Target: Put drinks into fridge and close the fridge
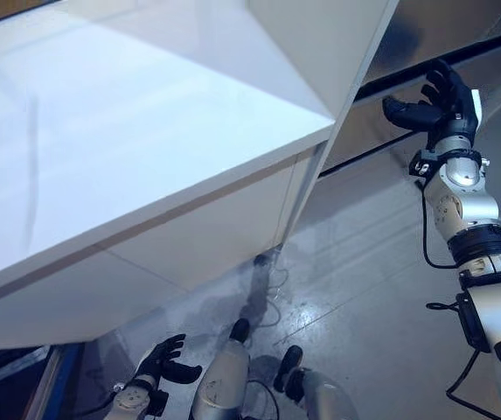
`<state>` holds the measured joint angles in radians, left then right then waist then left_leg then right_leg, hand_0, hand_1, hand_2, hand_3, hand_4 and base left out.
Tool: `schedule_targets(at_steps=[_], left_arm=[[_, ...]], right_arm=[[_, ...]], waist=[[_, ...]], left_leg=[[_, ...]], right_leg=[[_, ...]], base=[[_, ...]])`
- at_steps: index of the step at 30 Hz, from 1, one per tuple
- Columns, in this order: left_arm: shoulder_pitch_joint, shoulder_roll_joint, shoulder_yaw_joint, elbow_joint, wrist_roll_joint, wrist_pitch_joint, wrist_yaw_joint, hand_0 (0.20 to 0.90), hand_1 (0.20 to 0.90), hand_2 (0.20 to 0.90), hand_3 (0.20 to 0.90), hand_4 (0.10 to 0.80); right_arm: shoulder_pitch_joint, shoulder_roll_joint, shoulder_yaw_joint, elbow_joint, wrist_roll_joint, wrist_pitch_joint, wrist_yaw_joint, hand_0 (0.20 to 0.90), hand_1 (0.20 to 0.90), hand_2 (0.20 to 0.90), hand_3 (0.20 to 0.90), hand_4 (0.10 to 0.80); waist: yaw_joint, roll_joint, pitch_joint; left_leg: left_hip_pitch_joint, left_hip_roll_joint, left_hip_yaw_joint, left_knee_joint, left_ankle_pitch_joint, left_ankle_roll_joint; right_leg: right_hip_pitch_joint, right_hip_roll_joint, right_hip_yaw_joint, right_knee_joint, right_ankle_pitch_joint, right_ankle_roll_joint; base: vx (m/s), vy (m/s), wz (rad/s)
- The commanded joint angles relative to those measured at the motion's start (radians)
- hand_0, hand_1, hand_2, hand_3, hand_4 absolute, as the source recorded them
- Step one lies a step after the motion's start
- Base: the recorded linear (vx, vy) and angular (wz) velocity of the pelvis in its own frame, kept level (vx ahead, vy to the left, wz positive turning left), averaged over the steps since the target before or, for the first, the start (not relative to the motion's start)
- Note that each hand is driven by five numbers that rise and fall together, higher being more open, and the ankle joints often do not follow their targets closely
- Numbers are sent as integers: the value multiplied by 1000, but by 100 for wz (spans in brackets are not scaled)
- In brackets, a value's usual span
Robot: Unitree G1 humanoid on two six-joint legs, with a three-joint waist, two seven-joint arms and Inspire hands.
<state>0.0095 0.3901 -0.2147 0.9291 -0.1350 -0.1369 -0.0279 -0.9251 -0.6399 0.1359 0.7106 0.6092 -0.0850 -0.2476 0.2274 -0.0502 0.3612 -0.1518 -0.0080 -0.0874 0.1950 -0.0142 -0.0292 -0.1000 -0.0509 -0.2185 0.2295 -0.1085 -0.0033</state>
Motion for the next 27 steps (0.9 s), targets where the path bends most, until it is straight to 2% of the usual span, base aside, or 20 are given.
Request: schedule_targets(at_steps=[1, 7, 13, 16, 18, 19, 22, 23, 24, 27], left_arm=[[53, 18, -3, -13, 59, -36, -11, 900, 900, 900, 900, 800], [47, 13, 33, -41, 49, -7, -69, 900, 900, 900, 900, 800], [34, -20, 57, -22, -5, -9, -80, 900, 900, 900, 900, 800], [44, -49, 64, -13, -21, -17, -67, 900, 900, 900, 900, 800], [51, -58, 68, -1, -11, -22, -57, 900, 900, 900, 900, 800], [49, -58, 68, 12, -12, -21, -53, 900, 900, 900, 900, 800], [44, -62, 76, 74, -22, -27, -59, 900, 900, 900, 900, 800], [42, -64, 77, 84, -26, -25, -59, 900, 900, 900, 900, 800], [38, -72, 82, 131, -31, -42, -62, 900, 900, 900, 900, 800], [30, -89, 90, 198, -25, -83, -31, 900, 900, 900, 900, 800]], right_arm=[[82, -106, -24, -163, -24, -60, -19, 900, 900, 900, 900, 800], [421, -62, -166, -417, -60, -72, -4, 900, 900, 900, 900, 800], [664, 38, -231, -421, -32, -91, 53, 900, 900, 900, 900, 800], [798, 112, -237, -347, -77, -63, 124, 900, 900, 900, 900, 800], [858, 140, -219, -263, -58, 24, 219, 900, 900, 900, 900, 800], [884, 154, -200, -195, -94, 32, 272, 900, 900, 900, 900, 800], [929, 209, -160, 19, -129, 22, 377, 900, 900, 900, 900, 800], [932, 216, -157, 43, -130, 41, 381, 900, 900, 900, 900, 800], [937, 253, -143, 180, -155, 18, 408, 900, 900, 900, 900, 800], [933, 308, -121, 361, -231, 14, 434, 900, 900, 900, 900, 800]], waist=[[-63, 8, -194], [-135, 19, -256], [-192, 28, -279], [-217, 29, -286], [-228, 28, -288], [-232, 28, -288], [-236, 26, -290], [-235, 26, -291], [-232, 26, -292], [-224, 30, -291]], left_leg=[[64, -54, 60, -68, -66, 55], [132, -44, 88, -158, -42, 45], [174, -40, 134, -177, -50, 40], [194, -40, 155, -179, -58, 39], [204, -42, 164, -184, -61, 37], [209, -41, 167, -188, -61, 35], [216, -44, 169, -188, -63, 36], [217, -44, 169, -188, -63, 36], [221, -45, 169, -186, -66, 37], [229, -48, 164, -185, -70, 42]], right_leg=[[25, 20, 58, -61, 17, 38], [75, 26, 73, -112, 20, 51], [105, 28, 85, -154, 34, 60], [121, 27, 88, -183, 51, 69], [127, 25, 87, -198, 60, 74], [131, 24, 86, -204, 64, 76], [137, 24, 87, -208, 64, 78], [138, 24, 87, -208, 64, 78], [144, 24, 86, -208, 62, 77], [154, 26, 85, -207, 55, 73]], base=[[40, -18, -23], [-32, -46, -20], [-66, 19, -18], [-49, 22, -18], [-49, 8, -16], [-38, 1, -23], [-14, -2, -10], [0, 0, 0], [0, 0, 0], [0, 0, 0]])
